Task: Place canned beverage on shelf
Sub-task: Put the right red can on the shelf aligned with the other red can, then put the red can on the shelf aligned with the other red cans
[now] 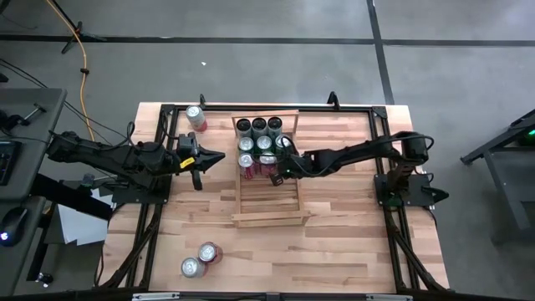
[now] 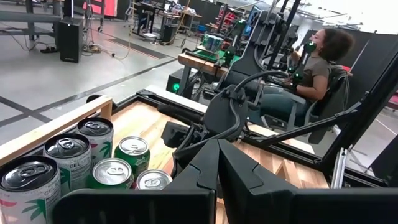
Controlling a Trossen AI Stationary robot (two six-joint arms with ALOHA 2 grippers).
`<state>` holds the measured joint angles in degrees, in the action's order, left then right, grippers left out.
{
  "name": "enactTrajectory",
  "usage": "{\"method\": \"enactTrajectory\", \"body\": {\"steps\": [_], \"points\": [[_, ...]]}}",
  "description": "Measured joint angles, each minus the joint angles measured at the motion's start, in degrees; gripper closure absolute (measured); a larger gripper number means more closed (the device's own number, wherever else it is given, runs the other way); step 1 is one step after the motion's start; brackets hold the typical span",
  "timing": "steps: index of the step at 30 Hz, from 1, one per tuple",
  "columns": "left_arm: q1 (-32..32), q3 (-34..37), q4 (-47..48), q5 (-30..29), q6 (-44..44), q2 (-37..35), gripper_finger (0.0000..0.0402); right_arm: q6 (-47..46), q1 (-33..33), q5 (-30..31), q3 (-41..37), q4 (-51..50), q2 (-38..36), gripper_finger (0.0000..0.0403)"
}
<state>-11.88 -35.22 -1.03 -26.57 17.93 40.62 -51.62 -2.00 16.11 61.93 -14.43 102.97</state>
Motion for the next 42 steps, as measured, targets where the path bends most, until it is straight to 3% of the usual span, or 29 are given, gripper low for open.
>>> {"method": "enactTrajectory", "body": {"steps": [27, 33, 38, 42], "points": [[0.0, 0.0, 0.4, -2.6, 0.6, 0.0, 0.0401, 2.6, 0.0, -0.2, 0.0, 6.2, 0.9, 0.0403], [0.0, 0.0, 0.4, 1.7, 4.9, 0.0, 0.0401, 10.2, 0.7, -5.3, 0.0, -3.8, -4.0, 0.0403], [0.0, 0.0, 2.8, 3.6, 5.0, 0.0, 0.0401, 15.9, 3.7, -2.0, 0.0, -18.3, -12.8, 0.0403], [0.0, 0.0, 3.9, 3.5, 5.0, 0.0, 0.0401, 17.2, 6.9, 0.7, 0.0, -22.6, -21.1, 0.0403]]}}
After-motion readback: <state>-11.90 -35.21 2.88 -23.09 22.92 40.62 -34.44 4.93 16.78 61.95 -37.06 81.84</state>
